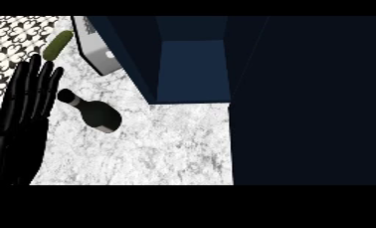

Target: Pick up the wine, place it into the cabinet and close the cabinet

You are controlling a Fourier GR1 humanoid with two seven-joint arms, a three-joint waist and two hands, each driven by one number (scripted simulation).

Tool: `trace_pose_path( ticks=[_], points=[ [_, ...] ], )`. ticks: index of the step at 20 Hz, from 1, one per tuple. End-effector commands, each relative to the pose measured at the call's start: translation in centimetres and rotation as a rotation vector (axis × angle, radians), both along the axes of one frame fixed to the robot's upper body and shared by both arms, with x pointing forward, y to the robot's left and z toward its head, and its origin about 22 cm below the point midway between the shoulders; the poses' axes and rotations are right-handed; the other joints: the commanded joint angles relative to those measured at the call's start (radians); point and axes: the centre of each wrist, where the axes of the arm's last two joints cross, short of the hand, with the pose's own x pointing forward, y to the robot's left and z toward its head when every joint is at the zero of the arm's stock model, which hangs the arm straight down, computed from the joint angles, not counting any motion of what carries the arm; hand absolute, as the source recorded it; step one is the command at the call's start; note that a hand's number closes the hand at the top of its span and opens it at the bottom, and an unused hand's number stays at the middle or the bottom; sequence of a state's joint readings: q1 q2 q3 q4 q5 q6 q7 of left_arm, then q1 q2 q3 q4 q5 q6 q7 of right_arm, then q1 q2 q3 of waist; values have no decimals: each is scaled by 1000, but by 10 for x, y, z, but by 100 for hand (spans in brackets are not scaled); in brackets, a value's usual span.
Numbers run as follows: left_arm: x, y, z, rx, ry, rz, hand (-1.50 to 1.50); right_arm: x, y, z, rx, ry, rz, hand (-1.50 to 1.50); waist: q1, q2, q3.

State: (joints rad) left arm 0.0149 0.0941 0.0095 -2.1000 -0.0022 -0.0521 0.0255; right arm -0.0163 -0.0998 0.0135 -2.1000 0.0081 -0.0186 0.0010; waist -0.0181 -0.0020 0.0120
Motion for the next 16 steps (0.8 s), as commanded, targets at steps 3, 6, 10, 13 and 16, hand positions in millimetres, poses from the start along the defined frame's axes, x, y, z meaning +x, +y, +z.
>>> trace_pose_path(
  ticks=[3, 6, 10, 13, 16],
  points=[
    [44, 24, 10, 15, -49, -133, -150, -29, -6, 12, -6, -19, -9, -150, -1, 2, -13],
    [69, 56, 6, -4, -115, -224, -150, -34, 4, -7, 23, -40, -1, -150, -6, 5, -13],
    [82, 30, -14, -274, 187, -340, -150, -44, 9, -9, 25, 176, 275, -150, -21, 5, -13],
    [89, 36, 0, -309, 204, -383, -150, -55, 5, 8, 29, 199, 265, -150, 5, 1, -12],
    [103, 48, 10, -325, 232, -371, -150, -62, -2, 22, 20, 196, 274, -150, 7, 1, -12]
  ],
)
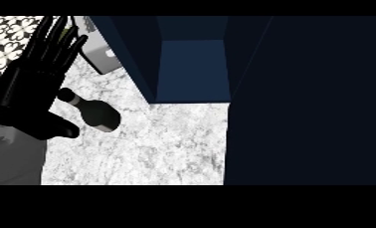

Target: Pick up the wine, place it into the cabinet and close the cabinet

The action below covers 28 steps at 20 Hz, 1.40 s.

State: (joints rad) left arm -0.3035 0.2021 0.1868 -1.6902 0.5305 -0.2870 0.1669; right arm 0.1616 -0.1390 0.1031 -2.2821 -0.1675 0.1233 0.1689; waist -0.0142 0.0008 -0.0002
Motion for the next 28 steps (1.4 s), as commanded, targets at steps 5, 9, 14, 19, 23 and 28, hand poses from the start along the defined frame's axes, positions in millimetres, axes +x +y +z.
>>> trace_pose_path(
  ticks=[5, 9, 14, 19, 23, 28],
  points=[
    [-14, -14, -2, -21, 27, -47, -150, -6, -3, 17, 12, 25, 19, -150, 14, -2, 0],
    [-12, -19, 0, -44, 27, -27, -150, -16, -13, 24, 14, 20, 16, -150, 11, -2, 0],
    [-7, -20, 17, -31, 34, -42, -150, -21, -13, 24, 11, 35, 28, -150, 11, -2, 0],
    [-5, -10, 0, -7, 40, -15, -150, -5, -6, 22, -12, 28, 40, -150, 12, -1, 0],
    [-23, -8, 11, 4, 45, 8, -150, -12, -12, 30, 14, 35, 32, -150, 13, -2, 0],
    [-40, -5, 0, 16, 65, 34, -150, -13, -10, 34, 6, 32, 19, -150, 15, -2, 0]
  ],
)
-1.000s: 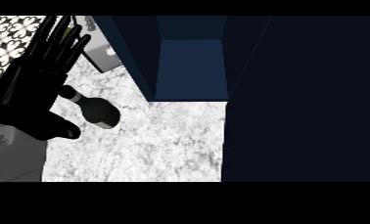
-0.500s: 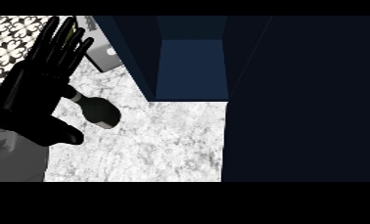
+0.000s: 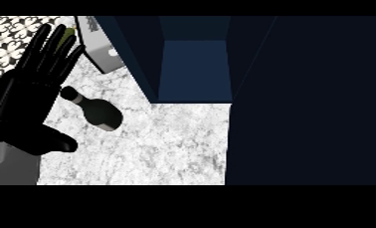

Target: Pick up the wine, place it into the cabinet and close the cabinet

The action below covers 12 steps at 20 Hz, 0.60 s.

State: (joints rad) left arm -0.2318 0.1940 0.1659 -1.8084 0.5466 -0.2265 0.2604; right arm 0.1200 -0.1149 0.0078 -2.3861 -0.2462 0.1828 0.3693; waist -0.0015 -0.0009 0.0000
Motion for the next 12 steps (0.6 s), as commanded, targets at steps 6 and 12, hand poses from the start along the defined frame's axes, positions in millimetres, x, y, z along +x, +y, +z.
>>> trace_pose_path(
  ticks=[6, 12],
  points=[
    [-10, 38, -18, 33, 10, 80, -150, 9, 11, -7, 5, 7, 0, -150, 2, 1, 0],
    [5, 51, -31, 54, 38, 88, -150, -3, 7, 4, 1, -20, -5, -150, -1, 1, 0]
  ],
)
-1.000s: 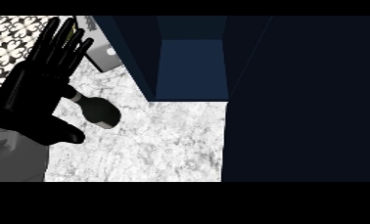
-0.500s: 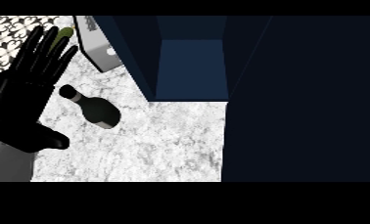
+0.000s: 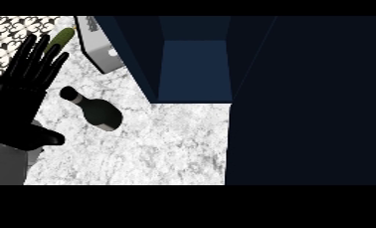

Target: Pick up the wine, place it into the cabinet and close the cabinet

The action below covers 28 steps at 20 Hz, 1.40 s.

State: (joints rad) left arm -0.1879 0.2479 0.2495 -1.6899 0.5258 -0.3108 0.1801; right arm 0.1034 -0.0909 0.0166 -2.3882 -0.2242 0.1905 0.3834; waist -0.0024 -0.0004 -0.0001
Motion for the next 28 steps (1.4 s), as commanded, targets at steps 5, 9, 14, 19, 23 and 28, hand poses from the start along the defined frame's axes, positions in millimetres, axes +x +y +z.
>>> trace_pose_path(
  ticks=[5, 9, 14, 19, 23, 28],
  points=[
    [9, 51, -30, 32, 35, 43, -150, -12, 12, -6, 4, -3, 4, -150, -5, 1, 0],
    [9, 25, -65, 62, 63, 30, -150, -2, -4, 2, 17, 5, 8, -150, -4, 1, 0],
    [0, 57, -75, 61, 81, 62, -150, -7, 6, -1, 26, -13, 6, -150, -2, 0, 0],
    [18, 46, -93, 89, 99, 68, -150, -14, 10, -1, 12, -8, 20, -150, -5, 0, 0],
    [9, 66, -120, 86, 104, 67, -150, -10, 10, 10, 24, 2, 10, -150, -4, 1, 0],
    [6, 55, -141, 104, 140, 50, -150, -11, 3, 5, -3, 9, 9, -150, -5, 1, 0]
  ],
)
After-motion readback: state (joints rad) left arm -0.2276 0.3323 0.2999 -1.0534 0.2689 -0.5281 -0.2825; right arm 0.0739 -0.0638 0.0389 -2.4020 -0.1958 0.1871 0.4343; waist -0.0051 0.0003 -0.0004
